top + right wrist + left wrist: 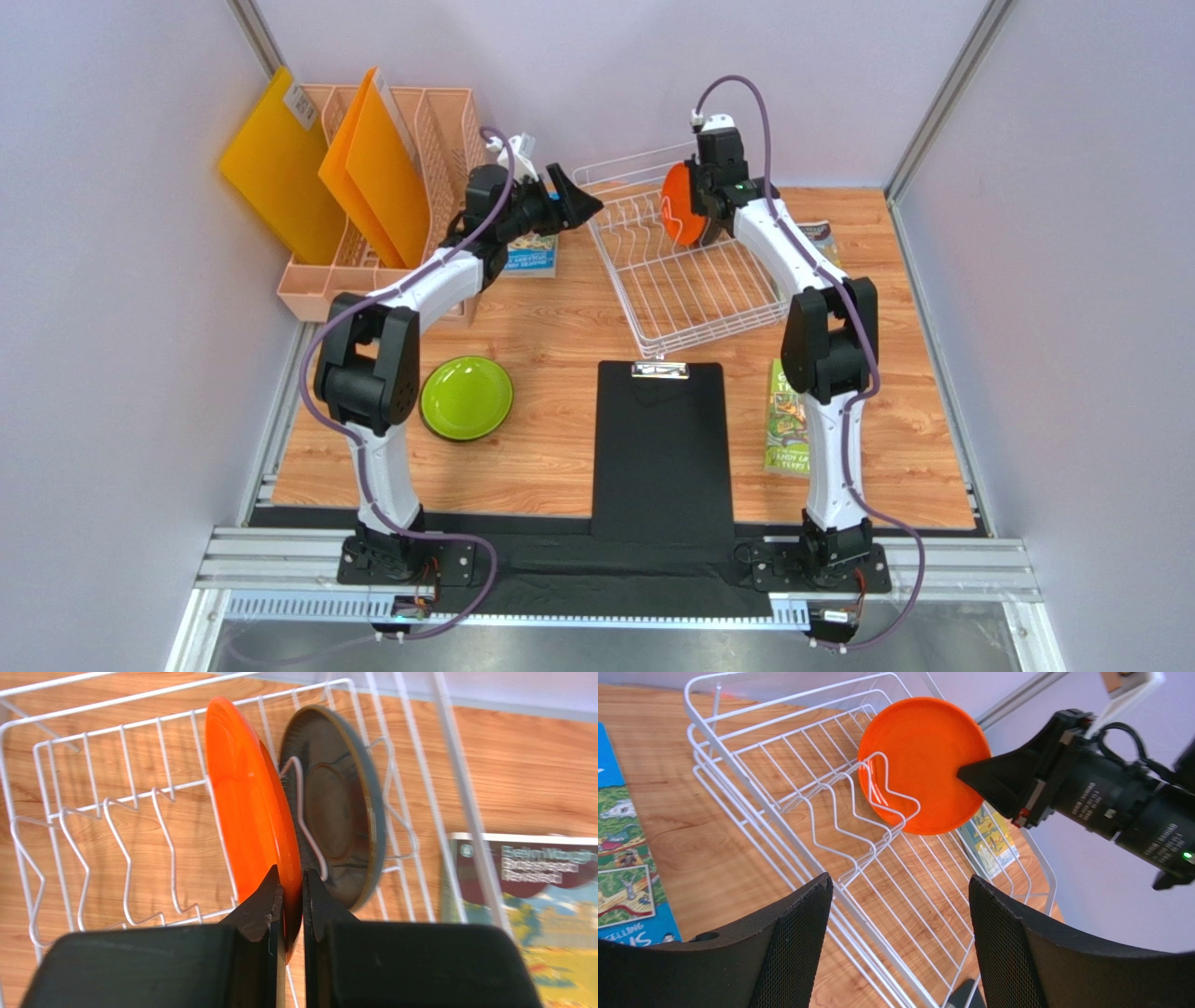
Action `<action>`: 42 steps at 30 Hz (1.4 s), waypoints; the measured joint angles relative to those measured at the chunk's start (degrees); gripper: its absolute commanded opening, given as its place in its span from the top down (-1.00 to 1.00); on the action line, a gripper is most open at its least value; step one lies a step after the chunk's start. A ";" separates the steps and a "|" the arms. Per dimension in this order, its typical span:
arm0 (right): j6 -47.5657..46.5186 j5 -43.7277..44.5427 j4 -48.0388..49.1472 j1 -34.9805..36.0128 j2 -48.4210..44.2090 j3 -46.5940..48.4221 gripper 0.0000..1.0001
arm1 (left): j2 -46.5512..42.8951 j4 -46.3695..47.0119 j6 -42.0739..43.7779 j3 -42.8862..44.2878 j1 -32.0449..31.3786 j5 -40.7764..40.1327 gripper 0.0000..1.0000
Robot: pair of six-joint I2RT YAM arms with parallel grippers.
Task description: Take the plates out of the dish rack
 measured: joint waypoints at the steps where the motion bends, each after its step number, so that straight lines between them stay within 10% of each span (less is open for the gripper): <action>1: -0.46 1.40 0.35 0.33 -0.68 -0.37 1.00 | 0.63 0.02 -0.28 0.70 -0.15 0.24 -0.55; 21: 1.97 10.91 8.96 5.62 -26.12 -25.92 1.00 | 1.57 1.66 -2.71 -1.53 -2.82 1.77 -0.56; 42: 19.71 -15.89 13.29 6.58 -42.97 -48.37 1.00 | -8.55 8.79 -4.55 -15.21 -7.32 1.29 -0.56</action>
